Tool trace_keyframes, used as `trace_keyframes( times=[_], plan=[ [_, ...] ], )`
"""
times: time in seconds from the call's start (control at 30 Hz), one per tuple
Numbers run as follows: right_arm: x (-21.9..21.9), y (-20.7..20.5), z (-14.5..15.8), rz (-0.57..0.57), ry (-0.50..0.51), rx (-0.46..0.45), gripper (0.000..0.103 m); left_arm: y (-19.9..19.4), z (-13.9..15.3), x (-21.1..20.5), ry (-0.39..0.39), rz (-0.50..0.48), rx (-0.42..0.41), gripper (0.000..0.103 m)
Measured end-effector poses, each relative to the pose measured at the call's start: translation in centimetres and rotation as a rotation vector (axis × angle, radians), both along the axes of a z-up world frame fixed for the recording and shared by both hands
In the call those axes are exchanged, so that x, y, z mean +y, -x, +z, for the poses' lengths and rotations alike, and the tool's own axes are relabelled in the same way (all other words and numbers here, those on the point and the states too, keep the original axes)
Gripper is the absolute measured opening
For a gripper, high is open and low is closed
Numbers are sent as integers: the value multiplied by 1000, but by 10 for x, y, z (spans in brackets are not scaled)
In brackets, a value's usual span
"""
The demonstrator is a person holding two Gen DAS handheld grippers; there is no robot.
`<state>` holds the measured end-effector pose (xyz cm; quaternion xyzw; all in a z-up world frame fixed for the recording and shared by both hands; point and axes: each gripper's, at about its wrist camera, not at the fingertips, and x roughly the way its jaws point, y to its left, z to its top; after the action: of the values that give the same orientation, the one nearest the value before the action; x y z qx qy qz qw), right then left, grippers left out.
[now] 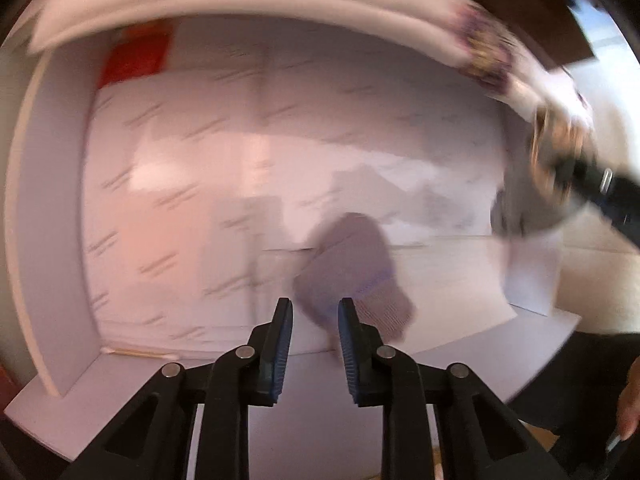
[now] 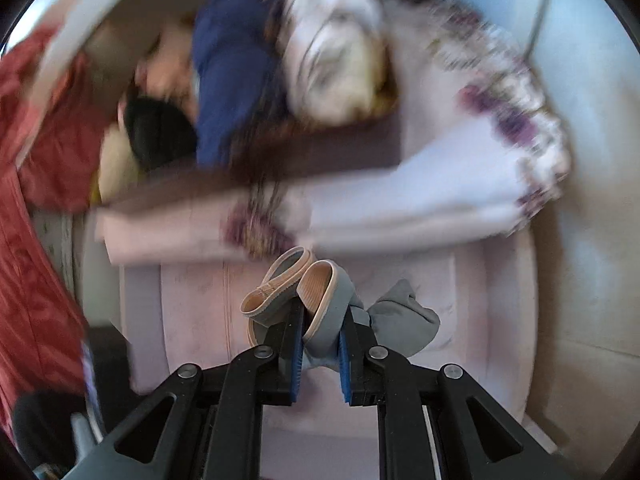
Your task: Organize soft objects
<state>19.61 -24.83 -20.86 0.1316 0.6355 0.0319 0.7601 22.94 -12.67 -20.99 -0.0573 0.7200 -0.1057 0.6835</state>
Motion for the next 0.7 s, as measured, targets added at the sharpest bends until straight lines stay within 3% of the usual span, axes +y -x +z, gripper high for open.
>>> trace_keyframes(
  times=[0.1,0.17,0.23,0.27,0.37,0.5,0.6,0.7],
  plan=[
    [14,3,-35,46,62,111,15,0,-8,22,26,103,14,40],
    [19,6,-54,59,78,163,15,-1,-10,30,51,159,14,46],
    [24,8,-68,73,106,201,15,-2,-5,32,73,168,-10,62],
    [24,9,-72,71,116,209,15,-5,0,33,82,155,-25,65],
    [23,9,-82,60,140,227,15,-9,8,20,99,84,-43,66],
    [13,10,-90,18,151,240,15,-8,2,-3,44,-15,-35,66],
    [11,9,-92,-4,148,239,15,-10,-8,-7,20,-25,-11,66],
    [12,12,-98,-9,157,249,15,-14,-12,-7,-11,-55,-44,60]
  ],
)
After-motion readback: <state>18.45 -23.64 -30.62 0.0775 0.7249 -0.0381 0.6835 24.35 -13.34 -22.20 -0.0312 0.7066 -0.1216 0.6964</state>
